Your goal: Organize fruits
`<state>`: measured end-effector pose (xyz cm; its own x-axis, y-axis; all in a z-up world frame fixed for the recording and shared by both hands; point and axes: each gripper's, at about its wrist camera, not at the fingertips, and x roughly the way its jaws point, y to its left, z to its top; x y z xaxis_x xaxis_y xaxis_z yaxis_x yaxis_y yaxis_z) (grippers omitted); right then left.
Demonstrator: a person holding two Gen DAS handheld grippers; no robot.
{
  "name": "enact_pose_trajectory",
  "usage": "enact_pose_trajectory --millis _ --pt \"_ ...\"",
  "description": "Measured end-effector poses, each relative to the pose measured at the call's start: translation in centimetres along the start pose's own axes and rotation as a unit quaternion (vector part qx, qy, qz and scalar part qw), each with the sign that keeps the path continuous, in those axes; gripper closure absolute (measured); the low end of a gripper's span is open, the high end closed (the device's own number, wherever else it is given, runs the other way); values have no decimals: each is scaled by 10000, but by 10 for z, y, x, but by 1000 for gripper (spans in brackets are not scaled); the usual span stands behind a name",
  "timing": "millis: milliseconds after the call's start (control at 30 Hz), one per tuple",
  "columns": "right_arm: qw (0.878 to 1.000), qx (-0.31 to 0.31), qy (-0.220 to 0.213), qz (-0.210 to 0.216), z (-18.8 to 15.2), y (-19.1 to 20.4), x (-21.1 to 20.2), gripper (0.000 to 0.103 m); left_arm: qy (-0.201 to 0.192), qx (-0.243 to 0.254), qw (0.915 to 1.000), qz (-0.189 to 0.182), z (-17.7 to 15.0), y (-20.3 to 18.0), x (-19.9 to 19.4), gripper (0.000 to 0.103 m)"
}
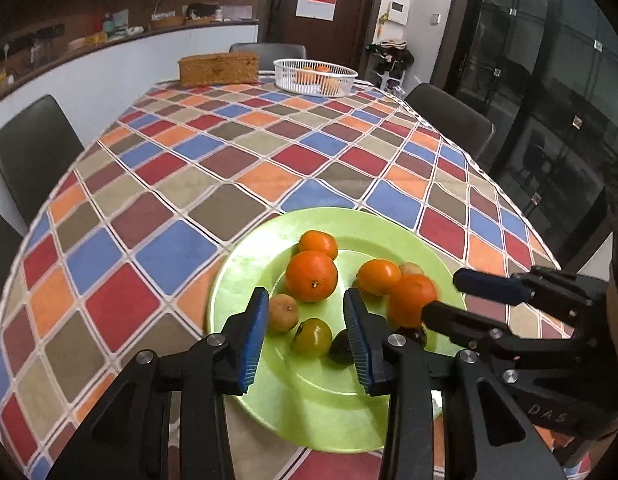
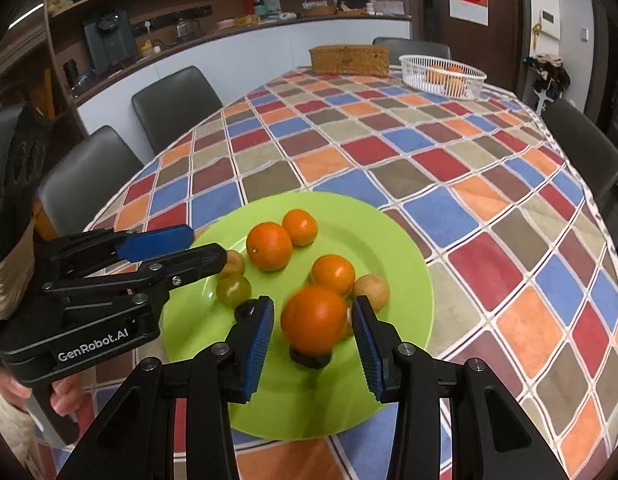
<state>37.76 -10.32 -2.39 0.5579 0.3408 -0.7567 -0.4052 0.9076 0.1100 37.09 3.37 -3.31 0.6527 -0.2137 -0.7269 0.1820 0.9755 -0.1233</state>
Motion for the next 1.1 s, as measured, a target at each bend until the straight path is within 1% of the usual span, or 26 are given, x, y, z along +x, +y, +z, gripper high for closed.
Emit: enact_pose_trajectory --millis 67,133,233,267,333,400,467,533,567,633,733,833,900,1100 --pt "10000 -34 -67 -50 0 2 -6 58 -36 41 9999 119 -1 -1 -7 64" --pt "9998 -73 -170 -93 0 5 -15 58 -97 88 9997 220 -1 -3 -16 63" --pt "9994 -95 -306 -151 -1 8 -29 58 -188 118 9994 278 -3 -7 -32 59" --pt "9992 -99 -351 -161 -2 10 -36 56 -229 139 9992 301 -4 -10 -39 57" --pt "9988 -110 -442 -187 -4 13 -46 52 -323 186 9987 350 -6 -14 -50 46" --pt "9982 -151 -539 -220 -7 17 -59 51 -465 250 9975 462 -10 -20 -65 41" --pt "9976 -174 -610 -285 -12 20 -72 50 -564 298 9961 611 -14 -27 -80 39" --pt "9967 -153 -709 -357 -18 22 -87 46 -652 338 9949 699 -18 -32 -93 34" --pt "9962 -139 -763 -407 -22 23 -95 43 -689 353 9943 727 -20 -34 -99 32" --pt "9949 -132 -862 -503 -30 25 -110 41 -792 417 9928 796 -27 -42 -114 27" --pt "9930 -111 -1009 -608 -42 29 -132 34 -933 453 9912 823 -40 -51 -134 22" --pt "9911 -89 -1131 -702 -53 32 -152 33 -1029 430 9905 803 -50 -59 -151 19" --pt "9898 -58 -1202 -765 -61 34 -165 29 -1091 421 9901 782 -56 -64 -163 17" --pt "9865 19 -1389 -865 -81 38 -199 29 -1238 500 9882 752 -72 -79 -191 16"
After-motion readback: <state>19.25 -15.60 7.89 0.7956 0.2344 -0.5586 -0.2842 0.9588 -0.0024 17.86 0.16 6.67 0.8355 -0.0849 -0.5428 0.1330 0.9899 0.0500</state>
